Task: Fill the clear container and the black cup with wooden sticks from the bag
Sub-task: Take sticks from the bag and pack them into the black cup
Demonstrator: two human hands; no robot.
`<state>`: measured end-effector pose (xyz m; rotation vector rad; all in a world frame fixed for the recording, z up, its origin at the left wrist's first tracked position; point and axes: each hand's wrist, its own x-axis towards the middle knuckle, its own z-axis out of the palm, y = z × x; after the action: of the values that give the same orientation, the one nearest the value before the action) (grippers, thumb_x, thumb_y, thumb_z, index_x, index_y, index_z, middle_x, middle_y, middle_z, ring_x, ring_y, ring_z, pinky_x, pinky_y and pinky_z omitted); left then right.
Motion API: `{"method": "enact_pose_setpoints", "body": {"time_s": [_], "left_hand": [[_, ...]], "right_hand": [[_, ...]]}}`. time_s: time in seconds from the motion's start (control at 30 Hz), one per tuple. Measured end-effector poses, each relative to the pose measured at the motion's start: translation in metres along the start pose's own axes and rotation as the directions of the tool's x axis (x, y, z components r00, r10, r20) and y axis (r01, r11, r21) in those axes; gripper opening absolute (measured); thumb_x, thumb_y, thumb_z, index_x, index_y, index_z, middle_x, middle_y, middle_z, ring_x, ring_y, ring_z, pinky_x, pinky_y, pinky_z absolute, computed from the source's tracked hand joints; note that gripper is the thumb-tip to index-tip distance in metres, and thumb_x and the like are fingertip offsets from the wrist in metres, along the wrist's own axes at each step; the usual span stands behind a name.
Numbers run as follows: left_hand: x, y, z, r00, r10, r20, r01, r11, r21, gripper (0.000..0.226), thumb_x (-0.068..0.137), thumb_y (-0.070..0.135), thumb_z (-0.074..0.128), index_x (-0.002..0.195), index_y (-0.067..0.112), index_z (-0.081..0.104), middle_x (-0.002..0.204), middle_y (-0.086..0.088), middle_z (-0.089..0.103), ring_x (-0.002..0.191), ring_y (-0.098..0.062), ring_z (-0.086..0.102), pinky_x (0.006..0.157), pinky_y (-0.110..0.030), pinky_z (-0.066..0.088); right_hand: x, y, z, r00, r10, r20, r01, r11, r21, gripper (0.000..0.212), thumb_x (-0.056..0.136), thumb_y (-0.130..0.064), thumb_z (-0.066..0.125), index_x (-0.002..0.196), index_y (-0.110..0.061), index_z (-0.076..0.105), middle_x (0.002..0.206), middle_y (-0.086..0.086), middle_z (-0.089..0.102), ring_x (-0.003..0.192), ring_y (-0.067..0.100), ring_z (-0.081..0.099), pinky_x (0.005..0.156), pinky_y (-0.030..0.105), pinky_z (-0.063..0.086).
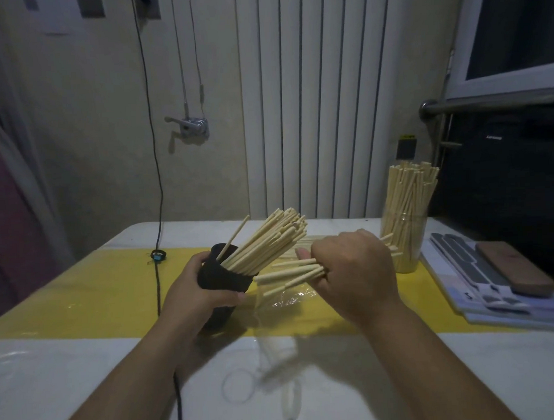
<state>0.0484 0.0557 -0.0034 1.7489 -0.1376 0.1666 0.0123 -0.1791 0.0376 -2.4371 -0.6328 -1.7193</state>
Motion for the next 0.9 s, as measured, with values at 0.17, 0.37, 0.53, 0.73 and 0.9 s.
{"method": "enact_pose_setpoints", "body": {"time_s": [0.17,0.37,0.53,0.73,0.9], "left_hand": [[0.002,-0.002,-0.002,0.998,0.058,-0.019,-0.056,0.994,0.099,0.075,0.041,0.022,0.086,0.104,0.042,0.051,0.105,0.011,0.064,0.093,-0.010,0.063,0.064,-0.025,0.046],[0.005,-0.007,-0.004,0.986,0.165,-0.008,-0.157,0.955,0.252,0.079,0.037,0.025,0.081,0.107,0.053,0.057,0.105,0.013,0.067,0.093,-0.010,0.066,0.073,-0.043,0.058],[0.007,-0.009,-0.005,0.976,0.215,0.038,-0.215,0.921,0.324,0.083,0.037,0.026,0.082,0.112,0.053,0.058,0.106,0.013,0.067,0.093,-0.007,0.065,0.075,-0.044,0.059],[0.005,-0.006,-0.003,0.961,0.266,0.080,-0.276,0.894,0.352,0.080,0.037,0.027,0.082,0.105,0.062,0.056,0.104,0.025,0.061,0.096,0.001,0.060,0.075,-0.025,0.050],[0.004,-0.005,-0.002,0.958,0.270,0.097,-0.286,0.884,0.370,0.080,0.037,0.028,0.083,0.106,0.058,0.055,0.106,0.024,0.059,0.098,0.001,0.058,0.075,-0.023,0.047]], "right_hand": [[-0.005,0.002,0.008,0.981,0.056,-0.185,-0.045,0.997,0.065,0.040,0.098,-0.031,0.057,0.064,-0.010,0.055,0.073,0.008,0.056,0.068,0.027,0.047,0.066,0.036,0.032],[-0.003,-0.001,0.006,0.955,0.233,-0.183,-0.204,0.965,0.163,0.049,0.102,-0.041,0.049,0.071,-0.008,0.065,0.074,0.007,0.047,0.057,0.024,0.042,0.047,0.032,0.036],[-0.006,-0.004,0.007,0.904,0.410,-0.125,-0.333,0.855,0.397,0.035,0.094,-0.040,0.059,0.086,-0.011,0.076,0.085,0.002,0.049,0.072,0.007,0.047,0.060,0.013,0.038],[0.006,-0.014,-0.012,0.821,0.540,-0.184,-0.364,0.744,0.561,0.018,0.094,-0.028,0.063,0.080,-0.022,0.072,0.074,-0.018,0.059,0.078,-0.003,0.057,0.071,0.009,0.037],[0.011,-0.025,-0.011,0.760,0.642,0.099,-0.502,0.483,0.718,0.028,0.089,-0.034,0.070,0.062,-0.028,0.066,0.068,-0.006,0.065,0.068,0.009,0.063,0.067,0.021,0.046]]}}
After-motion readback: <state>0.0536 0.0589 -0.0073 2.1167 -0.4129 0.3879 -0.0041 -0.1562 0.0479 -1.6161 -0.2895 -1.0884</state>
